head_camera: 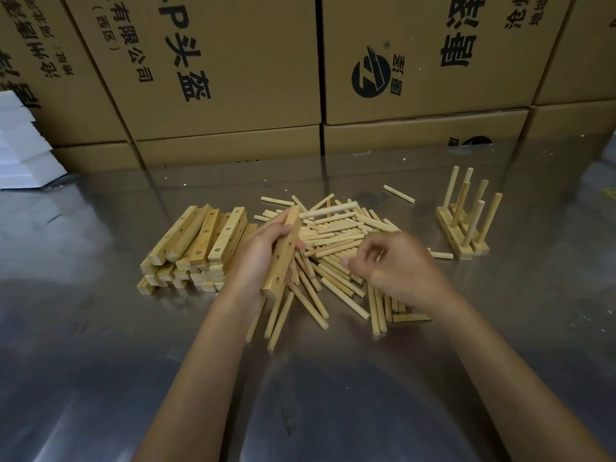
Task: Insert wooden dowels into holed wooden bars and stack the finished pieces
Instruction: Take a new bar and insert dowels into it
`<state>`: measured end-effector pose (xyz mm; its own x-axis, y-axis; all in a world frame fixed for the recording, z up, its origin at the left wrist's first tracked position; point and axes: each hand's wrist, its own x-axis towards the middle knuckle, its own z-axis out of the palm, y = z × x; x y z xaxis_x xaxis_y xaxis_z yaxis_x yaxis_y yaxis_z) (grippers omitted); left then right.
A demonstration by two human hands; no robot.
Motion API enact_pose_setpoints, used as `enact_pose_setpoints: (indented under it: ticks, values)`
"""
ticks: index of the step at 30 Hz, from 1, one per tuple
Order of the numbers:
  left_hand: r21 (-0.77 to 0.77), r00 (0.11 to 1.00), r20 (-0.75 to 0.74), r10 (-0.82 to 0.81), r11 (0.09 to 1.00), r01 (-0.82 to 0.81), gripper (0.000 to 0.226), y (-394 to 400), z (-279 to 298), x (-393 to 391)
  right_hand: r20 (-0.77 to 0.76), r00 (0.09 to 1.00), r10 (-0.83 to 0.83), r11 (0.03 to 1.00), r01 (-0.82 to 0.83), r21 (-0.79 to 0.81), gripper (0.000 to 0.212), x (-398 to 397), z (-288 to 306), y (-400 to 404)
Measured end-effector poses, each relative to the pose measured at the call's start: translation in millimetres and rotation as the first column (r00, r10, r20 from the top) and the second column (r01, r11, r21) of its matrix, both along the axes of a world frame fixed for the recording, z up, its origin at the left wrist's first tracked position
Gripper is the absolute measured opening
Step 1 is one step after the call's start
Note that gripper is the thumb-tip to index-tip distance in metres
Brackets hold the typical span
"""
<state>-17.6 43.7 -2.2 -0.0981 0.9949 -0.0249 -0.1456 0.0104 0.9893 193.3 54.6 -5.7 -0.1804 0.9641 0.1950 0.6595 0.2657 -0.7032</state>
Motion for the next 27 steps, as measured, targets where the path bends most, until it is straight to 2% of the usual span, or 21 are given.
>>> enact_pose_setpoints:
  ticks: [2,4,7,12,15,18,20,23,27]
  values:
    - [-0.007,0.996,0.079,0.037,0.999,-0.037,0.031,1,0,-4,0.264,0.958,0.115,0.992,-0.099,-0.075,0.033,-5,-4,-5]
    - [-0.024,0.991,0.130,0.040,0.999,-0.037,0.033,1,0,-4,0.458,0.876,0.148,0.989,-0.145,-0.044,0.035,-14,-7,-11]
    - [-0.051,0.986,0.159,0.045,0.998,-0.037,0.032,1,0,-4,0.570,0.816,0.097,0.990,-0.140,0.033,0.029,-22,-6,-16]
    - [-0.081,0.987,0.143,0.074,0.995,-0.063,0.024,2,-1,-3,0.637,0.771,0.000,0.986,-0.106,0.129,0.023,-23,-3,-20]
    - [-0.093,0.989,0.129,0.075,0.994,-0.063,0.023,2,-2,-3,0.570,0.819,-0.066,0.966,-0.091,0.243,0.016,-21,-1,-20]
    - [-0.083,0.992,0.115,0.054,0.996,-0.044,0.025,1,-1,-1,0.264,0.964,-0.018,0.944,-0.070,0.321,0.009,-21,3,-18]
    - [-0.081,0.995,0.093,0.037,0.996,-0.030,0.029,0,-1,3,0.114,0.991,0.075,0.931,-0.111,0.348,0.009,-25,4,-20]
    - [-0.087,0.996,0.091,-0.006,0.996,0.014,0.032,-2,-1,10,0.102,0.984,0.143,0.909,-0.171,0.379,0.016,-31,1,-23]
    - [-0.071,0.993,0.116,-0.011,0.997,0.020,0.033,-1,-1,13,0.059,0.988,0.145,0.893,-0.156,0.422,0.018,-30,-1,-22]
